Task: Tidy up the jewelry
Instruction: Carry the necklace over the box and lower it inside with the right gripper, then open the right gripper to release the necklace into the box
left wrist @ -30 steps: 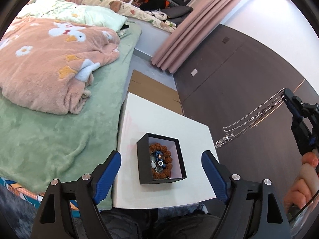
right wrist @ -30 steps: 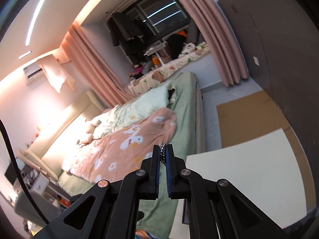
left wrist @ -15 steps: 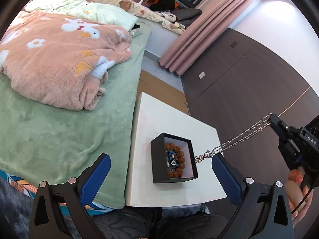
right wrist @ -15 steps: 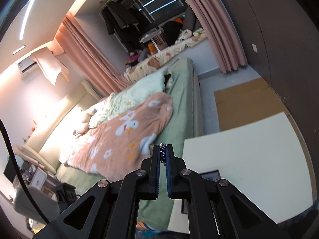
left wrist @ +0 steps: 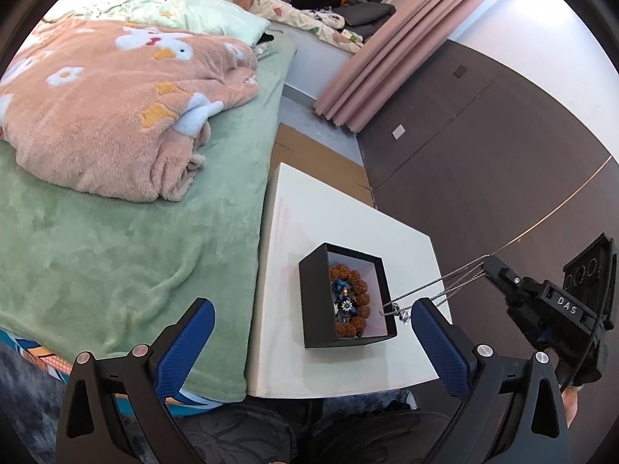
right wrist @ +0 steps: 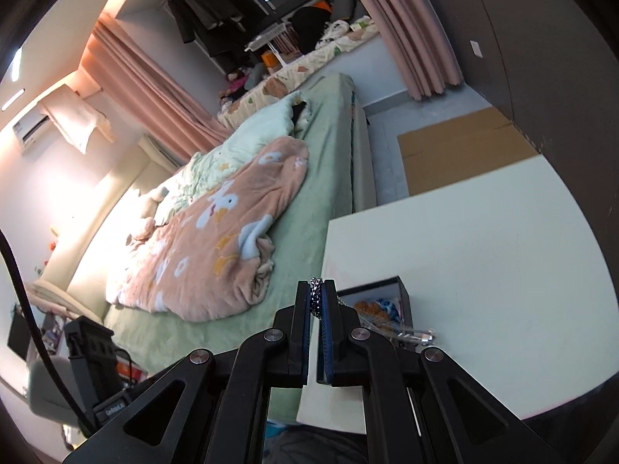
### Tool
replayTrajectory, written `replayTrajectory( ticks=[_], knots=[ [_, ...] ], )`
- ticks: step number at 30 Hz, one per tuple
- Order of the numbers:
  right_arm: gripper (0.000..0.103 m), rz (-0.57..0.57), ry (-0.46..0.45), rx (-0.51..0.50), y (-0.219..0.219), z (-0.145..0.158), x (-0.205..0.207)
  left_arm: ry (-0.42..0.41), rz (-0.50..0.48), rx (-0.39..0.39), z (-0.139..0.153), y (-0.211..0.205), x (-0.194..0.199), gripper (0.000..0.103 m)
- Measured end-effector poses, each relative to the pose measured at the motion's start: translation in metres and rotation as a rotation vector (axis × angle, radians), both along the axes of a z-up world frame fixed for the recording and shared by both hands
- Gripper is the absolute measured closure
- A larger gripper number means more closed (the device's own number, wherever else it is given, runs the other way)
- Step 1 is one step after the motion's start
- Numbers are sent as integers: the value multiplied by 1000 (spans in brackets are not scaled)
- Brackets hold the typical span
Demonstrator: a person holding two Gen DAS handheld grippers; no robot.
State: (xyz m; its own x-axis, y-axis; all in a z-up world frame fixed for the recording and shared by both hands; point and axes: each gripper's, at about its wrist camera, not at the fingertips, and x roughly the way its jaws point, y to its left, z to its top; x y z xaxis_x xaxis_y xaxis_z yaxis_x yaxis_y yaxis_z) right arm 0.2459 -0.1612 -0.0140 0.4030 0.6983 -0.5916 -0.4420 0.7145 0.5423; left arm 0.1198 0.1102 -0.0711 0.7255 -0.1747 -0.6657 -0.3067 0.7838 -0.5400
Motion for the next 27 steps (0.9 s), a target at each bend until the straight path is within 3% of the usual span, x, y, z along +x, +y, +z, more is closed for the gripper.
replayTrajectory(
  ticks=[10, 27],
  knots=[
    [96, 12, -106, 74, -10, 48, -11, -1, -14, 11, 3, -7, 4, 2],
    [96, 14, -13, 5, 6, -2, -4, 17, -7, 16, 1, -3, 3, 2]
  ],
)
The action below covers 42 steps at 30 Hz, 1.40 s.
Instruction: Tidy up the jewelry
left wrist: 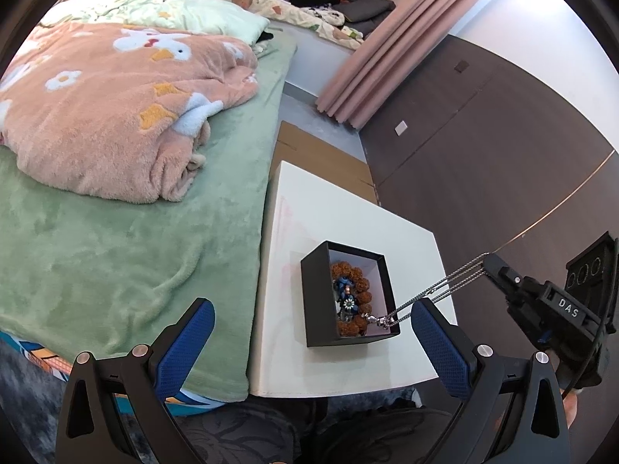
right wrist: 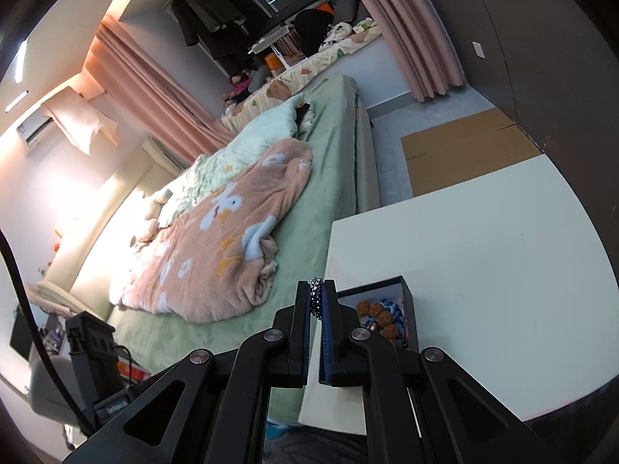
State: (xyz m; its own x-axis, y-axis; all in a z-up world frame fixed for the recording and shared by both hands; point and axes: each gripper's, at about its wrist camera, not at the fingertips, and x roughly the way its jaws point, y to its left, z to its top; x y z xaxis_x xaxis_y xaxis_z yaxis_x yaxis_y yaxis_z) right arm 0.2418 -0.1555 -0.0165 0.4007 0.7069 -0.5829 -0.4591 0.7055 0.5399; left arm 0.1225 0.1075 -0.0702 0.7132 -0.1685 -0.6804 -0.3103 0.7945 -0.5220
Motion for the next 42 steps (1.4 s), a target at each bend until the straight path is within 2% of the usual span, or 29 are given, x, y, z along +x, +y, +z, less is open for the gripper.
replayTrajectory(
  ticks=[4, 11, 14, 16, 18, 25, 30, 32, 34, 39, 42],
  knots=[
    [96, -1, 27, -23, 4, -15, 2, 3, -8, 2, -1, 0, 1, 2],
    [94, -18, 148, -84, 6, -61, 13, 9, -14, -3, -2, 0, 0, 2],
    [78, -24, 187, -81, 1, -69, 15, 6, -19, -5, -3, -2, 1, 2],
    [60, -34, 169, -84, -5, -65, 13, 2, -22, -7, -3, -3, 1, 2],
    [51, -37, 156, -91, -9, -61, 10, -2, -25, -13, -2, -4, 1, 2],
    [50, -83, 143, -114, -37, -50, -4, -19, -57, -7, 4, -17, -1, 2],
    [50, -102, 120, -124, -53, -42, -17, -38, -94, 27, 14, -35, -6, 2],
    [46, -115, 101, -128, -60, -37, -24, -48, -110, 43, 18, -42, -8, 2],
    [35, -134, 81, -137, -66, -32, -31, -52, -120, 66, 21, -51, -11, 2],
    [30, -160, 35, -132, -89, -17, -51, -70, -140, 112, 24, -71, -22, 2],
    [19, -182, 1, -128, -104, -9, -64, -80, -161, 152, 29, -83, -25, 2]
  ],
)
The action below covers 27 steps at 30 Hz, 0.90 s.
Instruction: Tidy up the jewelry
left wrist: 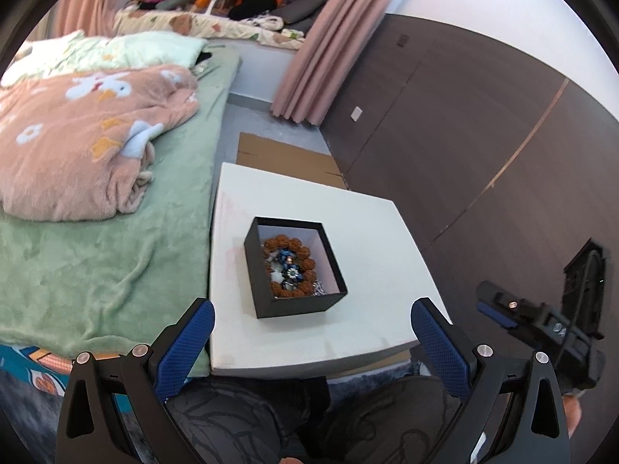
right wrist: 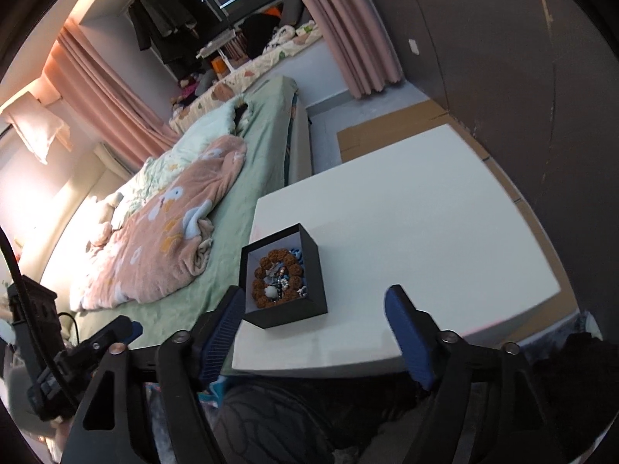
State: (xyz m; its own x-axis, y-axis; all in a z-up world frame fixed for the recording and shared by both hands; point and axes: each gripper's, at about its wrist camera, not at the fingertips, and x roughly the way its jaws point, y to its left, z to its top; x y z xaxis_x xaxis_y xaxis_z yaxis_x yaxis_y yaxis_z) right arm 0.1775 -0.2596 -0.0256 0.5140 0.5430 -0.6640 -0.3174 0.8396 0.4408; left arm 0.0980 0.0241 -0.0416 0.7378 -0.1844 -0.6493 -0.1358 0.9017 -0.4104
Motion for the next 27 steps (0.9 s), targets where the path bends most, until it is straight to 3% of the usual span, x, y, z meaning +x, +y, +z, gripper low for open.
replayTrajectory(
  ticks=[6, 12, 17, 27],
  knots=[
    [17, -25, -53, -22, -23, 17, -22, -30, -40, 92, 16, -25, -7, 2],
    [12, -39, -72, -69, -33, 25, -41, -42, -65, 125, 28, -42, -14, 2],
    [10, -39, -37, -101, -38, 26, -55, -54, -72, 170, 42, -50, -25, 2],
    [3, -43, -81, -143, -53, 42, -91, -86, -78, 229, 65, -62, -42, 2]
  ],
)
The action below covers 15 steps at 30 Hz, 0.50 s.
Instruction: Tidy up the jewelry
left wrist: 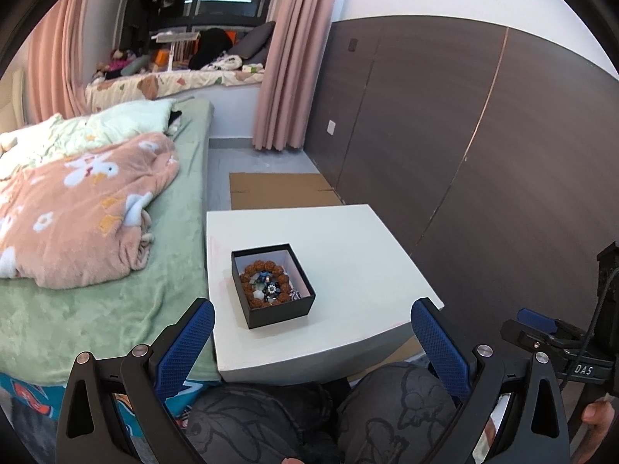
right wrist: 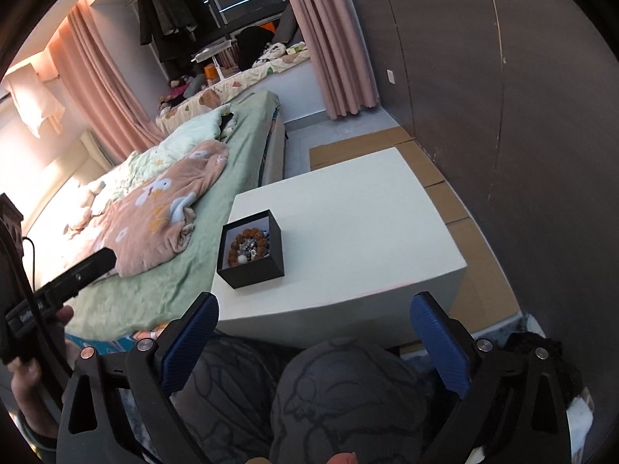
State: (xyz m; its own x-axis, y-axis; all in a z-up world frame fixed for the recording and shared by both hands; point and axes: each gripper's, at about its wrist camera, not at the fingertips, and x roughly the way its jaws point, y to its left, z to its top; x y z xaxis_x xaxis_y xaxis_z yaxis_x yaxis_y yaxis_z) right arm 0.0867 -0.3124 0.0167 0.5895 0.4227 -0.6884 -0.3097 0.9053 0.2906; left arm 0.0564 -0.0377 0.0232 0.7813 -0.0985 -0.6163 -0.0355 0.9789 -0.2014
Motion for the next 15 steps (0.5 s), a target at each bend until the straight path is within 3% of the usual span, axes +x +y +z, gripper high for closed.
replayTrajectory(
  ticks=[15],
  knots=[
    [3, -21, -42, -24, -19, 19, -37, -11, -61, 50, 4, -15, -17, 1]
  ],
)
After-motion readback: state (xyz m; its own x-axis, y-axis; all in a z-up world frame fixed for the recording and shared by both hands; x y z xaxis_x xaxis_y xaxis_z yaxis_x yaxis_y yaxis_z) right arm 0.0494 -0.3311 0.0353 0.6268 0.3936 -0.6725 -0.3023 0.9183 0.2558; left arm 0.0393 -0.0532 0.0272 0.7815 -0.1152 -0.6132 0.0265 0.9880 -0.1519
